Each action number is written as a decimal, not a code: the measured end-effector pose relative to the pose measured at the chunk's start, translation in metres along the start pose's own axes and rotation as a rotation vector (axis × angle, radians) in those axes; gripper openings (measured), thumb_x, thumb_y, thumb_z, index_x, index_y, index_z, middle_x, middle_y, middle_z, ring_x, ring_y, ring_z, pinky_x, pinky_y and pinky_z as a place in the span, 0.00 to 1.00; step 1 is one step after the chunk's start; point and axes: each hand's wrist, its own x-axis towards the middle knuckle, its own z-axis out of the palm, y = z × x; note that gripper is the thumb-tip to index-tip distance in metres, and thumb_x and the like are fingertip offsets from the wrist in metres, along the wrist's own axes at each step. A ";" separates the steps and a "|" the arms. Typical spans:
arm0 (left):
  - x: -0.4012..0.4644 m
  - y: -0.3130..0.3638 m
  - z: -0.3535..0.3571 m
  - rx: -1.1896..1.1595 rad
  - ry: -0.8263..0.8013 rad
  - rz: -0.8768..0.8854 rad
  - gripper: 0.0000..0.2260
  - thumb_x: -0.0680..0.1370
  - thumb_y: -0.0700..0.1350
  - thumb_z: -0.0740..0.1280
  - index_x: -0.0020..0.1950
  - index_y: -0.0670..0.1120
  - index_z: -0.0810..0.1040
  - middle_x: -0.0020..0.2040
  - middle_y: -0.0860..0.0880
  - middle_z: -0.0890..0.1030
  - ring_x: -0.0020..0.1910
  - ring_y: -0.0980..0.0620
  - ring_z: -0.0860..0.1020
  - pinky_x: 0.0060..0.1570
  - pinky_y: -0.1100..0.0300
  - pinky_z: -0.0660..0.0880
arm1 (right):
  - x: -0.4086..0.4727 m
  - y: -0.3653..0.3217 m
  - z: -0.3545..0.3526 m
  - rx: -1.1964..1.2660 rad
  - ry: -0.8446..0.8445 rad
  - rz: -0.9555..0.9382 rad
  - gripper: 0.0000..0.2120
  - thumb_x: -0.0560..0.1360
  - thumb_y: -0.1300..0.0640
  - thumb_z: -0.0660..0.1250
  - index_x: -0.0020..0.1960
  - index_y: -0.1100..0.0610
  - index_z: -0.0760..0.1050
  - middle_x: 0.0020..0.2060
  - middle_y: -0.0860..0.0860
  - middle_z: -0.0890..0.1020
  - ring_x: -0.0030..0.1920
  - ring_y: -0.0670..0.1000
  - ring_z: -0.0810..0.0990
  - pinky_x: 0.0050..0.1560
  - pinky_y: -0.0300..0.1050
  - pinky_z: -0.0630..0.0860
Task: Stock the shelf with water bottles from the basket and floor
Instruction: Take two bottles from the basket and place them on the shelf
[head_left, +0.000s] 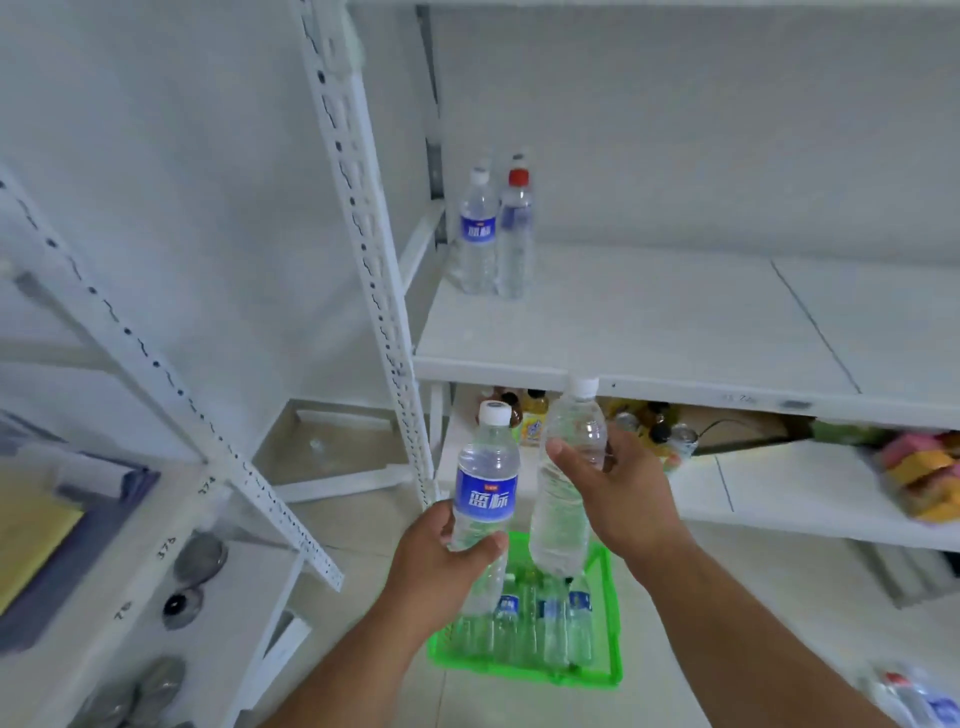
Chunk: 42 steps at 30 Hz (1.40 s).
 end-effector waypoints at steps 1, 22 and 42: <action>-0.007 0.010 -0.004 -0.004 0.002 0.020 0.11 0.71 0.47 0.77 0.51 0.54 0.79 0.44 0.60 0.83 0.43 0.69 0.78 0.39 0.74 0.70 | -0.006 -0.011 -0.005 0.000 0.013 -0.014 0.11 0.73 0.44 0.73 0.53 0.46 0.81 0.43 0.39 0.85 0.43 0.34 0.82 0.43 0.36 0.75; 0.011 0.119 0.023 -0.043 0.154 0.124 0.13 0.70 0.47 0.78 0.53 0.53 0.82 0.46 0.55 0.86 0.47 0.57 0.84 0.50 0.57 0.79 | 0.041 -0.066 -0.070 0.084 0.000 -0.151 0.20 0.70 0.38 0.72 0.58 0.45 0.79 0.48 0.41 0.86 0.49 0.42 0.84 0.54 0.52 0.81; 0.175 0.134 -0.041 -0.043 0.096 0.090 0.21 0.69 0.52 0.78 0.59 0.54 0.77 0.54 0.56 0.81 0.52 0.57 0.79 0.53 0.57 0.76 | 0.177 -0.115 0.009 0.018 0.064 -0.111 0.17 0.73 0.44 0.74 0.58 0.49 0.79 0.48 0.43 0.85 0.48 0.44 0.82 0.47 0.41 0.76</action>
